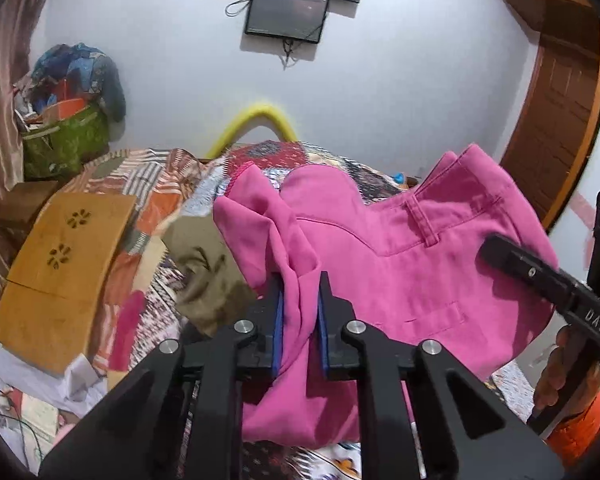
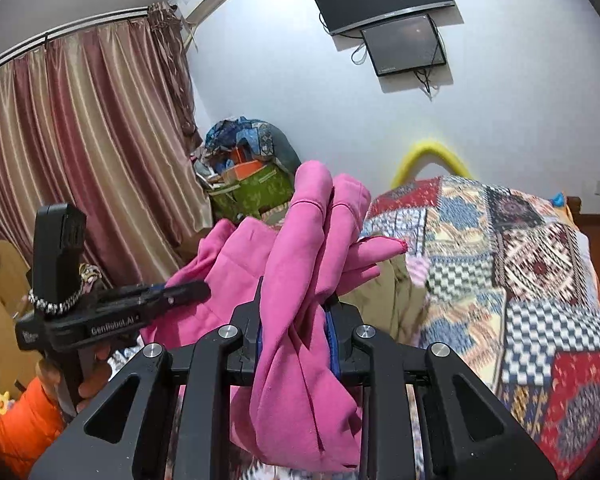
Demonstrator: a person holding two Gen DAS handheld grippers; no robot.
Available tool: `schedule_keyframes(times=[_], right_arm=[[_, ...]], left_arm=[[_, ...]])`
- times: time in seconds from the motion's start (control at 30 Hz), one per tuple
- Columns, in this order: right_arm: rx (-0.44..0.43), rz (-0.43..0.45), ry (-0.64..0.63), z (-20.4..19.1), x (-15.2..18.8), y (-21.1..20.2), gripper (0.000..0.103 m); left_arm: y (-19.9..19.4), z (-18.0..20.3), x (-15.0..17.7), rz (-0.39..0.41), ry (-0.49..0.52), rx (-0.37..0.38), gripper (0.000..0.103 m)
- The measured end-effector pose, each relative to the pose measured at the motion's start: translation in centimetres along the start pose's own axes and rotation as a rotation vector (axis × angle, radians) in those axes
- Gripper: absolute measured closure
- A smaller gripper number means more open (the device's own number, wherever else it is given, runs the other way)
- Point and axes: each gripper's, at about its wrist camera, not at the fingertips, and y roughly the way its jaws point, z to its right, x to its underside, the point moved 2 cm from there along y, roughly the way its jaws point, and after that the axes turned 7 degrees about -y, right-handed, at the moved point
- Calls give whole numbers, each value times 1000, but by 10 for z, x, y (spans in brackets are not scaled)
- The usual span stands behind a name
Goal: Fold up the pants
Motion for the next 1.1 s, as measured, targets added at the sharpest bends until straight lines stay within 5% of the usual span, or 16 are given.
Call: schedule_keyframes(times=[0.4, 0.83, 1.0, 1.1], right_arm=[[-3, 18, 29, 26, -10, 68, 83], [69, -68, 86, 56, 22, 117, 83], [90, -136, 81, 62, 40, 126, 82], [103, -162, 74, 63, 45, 130, 80]], left_arm=[[68, -41, -56, 7, -30, -34, 91], [145, -79, -45, -34, -59, -141, 90], [153, -91, -39, -62, -78, -136, 83], [157, -94, -33, -64, -64, -180, 70]])
